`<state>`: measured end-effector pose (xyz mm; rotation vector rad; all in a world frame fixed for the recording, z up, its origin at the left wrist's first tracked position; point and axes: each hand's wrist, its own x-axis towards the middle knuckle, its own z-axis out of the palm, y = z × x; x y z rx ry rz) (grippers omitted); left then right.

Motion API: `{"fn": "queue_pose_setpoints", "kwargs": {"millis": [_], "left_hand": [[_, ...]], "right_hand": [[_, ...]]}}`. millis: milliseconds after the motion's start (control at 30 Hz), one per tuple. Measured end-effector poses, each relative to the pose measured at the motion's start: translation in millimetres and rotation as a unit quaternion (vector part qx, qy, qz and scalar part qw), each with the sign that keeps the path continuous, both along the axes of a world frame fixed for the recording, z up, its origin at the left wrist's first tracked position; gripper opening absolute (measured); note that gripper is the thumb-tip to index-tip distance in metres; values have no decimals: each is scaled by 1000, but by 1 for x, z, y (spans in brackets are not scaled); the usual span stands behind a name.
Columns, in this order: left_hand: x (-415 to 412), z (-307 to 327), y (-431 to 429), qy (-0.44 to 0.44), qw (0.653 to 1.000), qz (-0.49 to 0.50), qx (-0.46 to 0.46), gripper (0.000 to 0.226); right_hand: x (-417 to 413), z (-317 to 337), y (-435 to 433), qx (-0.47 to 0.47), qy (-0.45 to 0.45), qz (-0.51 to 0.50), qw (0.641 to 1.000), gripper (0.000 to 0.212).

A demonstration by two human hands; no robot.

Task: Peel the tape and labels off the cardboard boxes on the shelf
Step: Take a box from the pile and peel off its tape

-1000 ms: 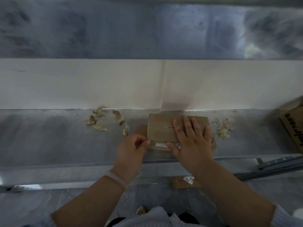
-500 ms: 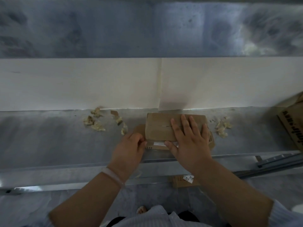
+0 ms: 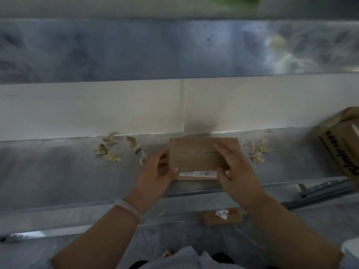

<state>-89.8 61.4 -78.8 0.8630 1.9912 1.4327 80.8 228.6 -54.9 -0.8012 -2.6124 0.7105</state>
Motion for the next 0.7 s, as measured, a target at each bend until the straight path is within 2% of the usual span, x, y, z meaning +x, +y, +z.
{"fn": "queue_pose_setpoints", "kwargs": {"millis": [67, 100, 167, 233, 333, 533, 700], "left_hand": [[-1, 2, 6, -15, 999, -50, -9, 50], [-2, 1, 8, -16, 998, -53, -19, 53], [-4, -4, 11, -7, 999, -38, -38, 62], [-8, -9, 11, 14, 998, -23, -57, 68], [-12, -11, 12, -7, 999, -15, -39, 69], [-14, -3, 19, 3, 1000, 17, -20, 61], [0, 13, 17, 22, 999, 11, 38, 47]], "right_hand": [[14, 0, 1, -37, 30, -117, 992, 65], [19, 1, 0, -87, 26, -178, 980, 61], [27, -4, 0, -201, 30, -236, 950, 36], [35, -10, 3, -235, 44, -248, 939, 24], [40, -5, 7, -263, 89, -262, 924, 29], [35, 7, 10, -239, 129, -272, 923, 33], [30, 3, 10, -312, 187, -263, 894, 28]]}}
